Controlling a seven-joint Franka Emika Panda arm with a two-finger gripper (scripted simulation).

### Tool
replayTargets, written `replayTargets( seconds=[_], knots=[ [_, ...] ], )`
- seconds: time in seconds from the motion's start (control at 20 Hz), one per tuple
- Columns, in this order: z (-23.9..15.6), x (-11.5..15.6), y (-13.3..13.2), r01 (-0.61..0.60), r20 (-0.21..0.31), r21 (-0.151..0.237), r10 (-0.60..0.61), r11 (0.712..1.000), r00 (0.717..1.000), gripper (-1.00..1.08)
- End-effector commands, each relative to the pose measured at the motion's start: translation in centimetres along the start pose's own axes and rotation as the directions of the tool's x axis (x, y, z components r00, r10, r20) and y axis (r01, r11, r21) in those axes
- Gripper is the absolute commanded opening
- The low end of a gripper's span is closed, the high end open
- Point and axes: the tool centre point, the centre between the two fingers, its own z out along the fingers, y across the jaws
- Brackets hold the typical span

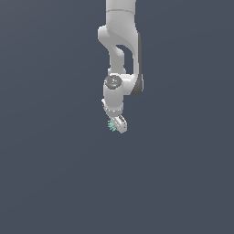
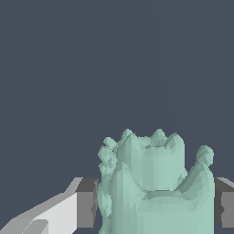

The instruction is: Pick up the object and move it to a goal position.

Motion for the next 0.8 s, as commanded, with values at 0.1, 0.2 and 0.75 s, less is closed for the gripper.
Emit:
replayTargets(
  seconds=[0.1, 0.2, 0.75],
  knots=[
    [0.1, 0.0, 0.0, 0.000, 0.000, -0.001, 0.000, 1.000, 1.000, -1.00],
    [0.1, 0.0, 0.0, 0.000, 0.000, -0.001, 0.000, 1.000, 1.000, -1.00],
    [-1.3, 0.0, -0.4, 0.000, 0.000, 0.001, 0.000, 1.000, 1.000, -1.00]
  ],
)
